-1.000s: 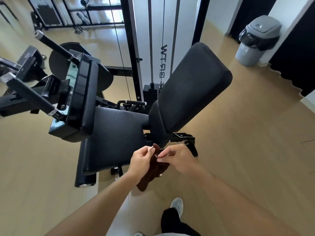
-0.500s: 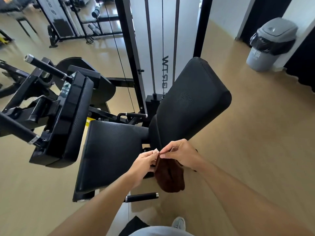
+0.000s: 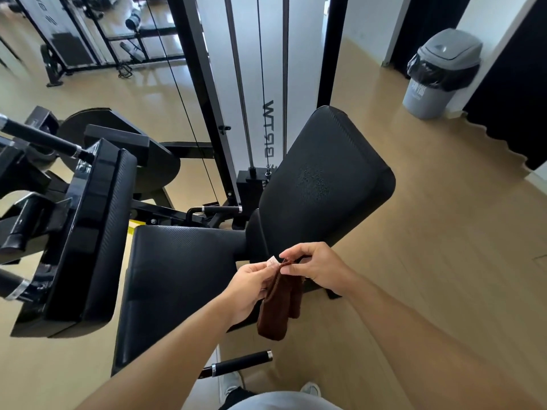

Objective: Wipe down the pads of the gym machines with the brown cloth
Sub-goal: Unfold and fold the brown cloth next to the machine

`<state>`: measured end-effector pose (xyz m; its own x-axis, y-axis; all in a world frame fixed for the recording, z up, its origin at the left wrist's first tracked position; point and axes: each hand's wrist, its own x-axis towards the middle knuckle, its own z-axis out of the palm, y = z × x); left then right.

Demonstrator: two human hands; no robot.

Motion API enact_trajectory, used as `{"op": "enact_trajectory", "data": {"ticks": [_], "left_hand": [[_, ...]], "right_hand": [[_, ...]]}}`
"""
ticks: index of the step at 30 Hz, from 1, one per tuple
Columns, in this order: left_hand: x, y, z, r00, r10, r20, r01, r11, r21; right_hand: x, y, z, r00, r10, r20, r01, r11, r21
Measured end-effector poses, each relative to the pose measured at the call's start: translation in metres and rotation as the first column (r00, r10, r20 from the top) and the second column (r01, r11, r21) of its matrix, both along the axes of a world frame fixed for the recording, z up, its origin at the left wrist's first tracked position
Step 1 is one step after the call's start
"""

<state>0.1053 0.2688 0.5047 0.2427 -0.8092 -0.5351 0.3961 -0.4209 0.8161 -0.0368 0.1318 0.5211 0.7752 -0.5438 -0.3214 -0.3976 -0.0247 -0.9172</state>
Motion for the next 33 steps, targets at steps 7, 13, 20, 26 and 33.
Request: {"op": "enact_trajectory", "data": {"ticks": [7, 13, 20, 26, 33], "left_hand": [[0.019, -0.015, -0.008, 0.999, -0.036, 0.025, 0.037, 0.999, -0.032], [0.032, -0.012, -0.014, 0.998, -0.061, -0.013, 0.06, 0.993, -0.098], [0.048, -0.003, -0.024, 0.937, -0.276, 0.215, 0.289, 0.957, -0.033], [0.067, 0.017, -0.054, 0.747, -0.408, 0.525, 0.359, 0.912, 0.198], [0.113, 0.035, -0.044, 0.66, -0.416, 0.626, 0.316, 0.909, 0.271]], "right_hand": [[0.014, -0.008, -0.002, 0.993, -0.072, -0.091, 0.071, 0.997, -0.006], [0.021, -0.002, 0.003, 0.979, -0.113, -0.172, 0.11, 0.994, -0.025], [0.034, 0.008, 0.019, 0.986, -0.106, -0.128, 0.094, 0.991, -0.092], [0.038, 0.001, 0.046, 0.975, -0.218, -0.044, 0.209, 0.965, -0.158], [0.032, -0.015, 0.041, 0.945, -0.305, -0.122, 0.252, 0.912, -0.325]]}}
